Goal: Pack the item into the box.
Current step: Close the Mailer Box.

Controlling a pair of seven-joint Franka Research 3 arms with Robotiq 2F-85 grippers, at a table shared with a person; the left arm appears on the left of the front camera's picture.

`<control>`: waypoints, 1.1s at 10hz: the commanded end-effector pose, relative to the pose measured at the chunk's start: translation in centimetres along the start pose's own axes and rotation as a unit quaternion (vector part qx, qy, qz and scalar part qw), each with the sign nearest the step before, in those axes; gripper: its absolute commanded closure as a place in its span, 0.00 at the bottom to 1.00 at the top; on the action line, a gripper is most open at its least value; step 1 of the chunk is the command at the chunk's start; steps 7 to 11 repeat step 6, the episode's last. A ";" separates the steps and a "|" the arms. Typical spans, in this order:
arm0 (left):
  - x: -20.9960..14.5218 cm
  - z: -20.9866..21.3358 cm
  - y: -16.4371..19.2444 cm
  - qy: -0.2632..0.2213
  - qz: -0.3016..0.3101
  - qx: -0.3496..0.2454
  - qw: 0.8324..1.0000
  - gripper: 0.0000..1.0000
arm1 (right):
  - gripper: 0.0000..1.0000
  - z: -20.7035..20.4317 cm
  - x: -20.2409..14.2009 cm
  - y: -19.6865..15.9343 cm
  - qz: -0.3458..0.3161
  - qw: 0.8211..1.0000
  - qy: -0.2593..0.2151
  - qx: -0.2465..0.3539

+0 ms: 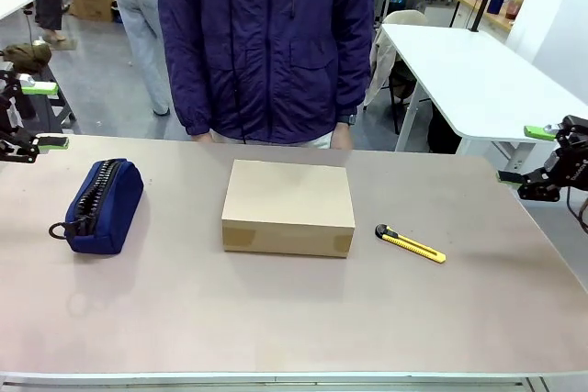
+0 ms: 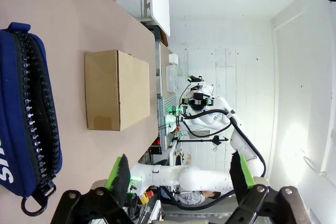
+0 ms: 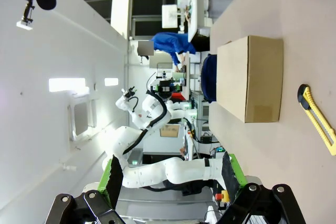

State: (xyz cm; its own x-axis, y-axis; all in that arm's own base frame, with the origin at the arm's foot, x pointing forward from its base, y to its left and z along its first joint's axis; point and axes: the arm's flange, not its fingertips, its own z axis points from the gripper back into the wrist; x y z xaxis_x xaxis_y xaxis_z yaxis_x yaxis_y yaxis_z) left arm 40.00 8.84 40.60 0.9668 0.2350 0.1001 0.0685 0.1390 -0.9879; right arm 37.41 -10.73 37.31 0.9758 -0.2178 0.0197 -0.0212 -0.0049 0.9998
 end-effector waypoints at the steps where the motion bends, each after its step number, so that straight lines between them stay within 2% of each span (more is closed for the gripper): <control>1: 0.0 -0.1 -0.5 -0.002 0.004 0.004 1.000 0.00 | 0.00 0.1 -0.3 0.3 0.006 1.000 0.004 0.003; 11: 0.0 -0.1 -0.5 -0.002 0.004 0.004 1.000 0.00 | 0.00 0.1 -0.3 0.3 0.006 1.000 0.004 0.003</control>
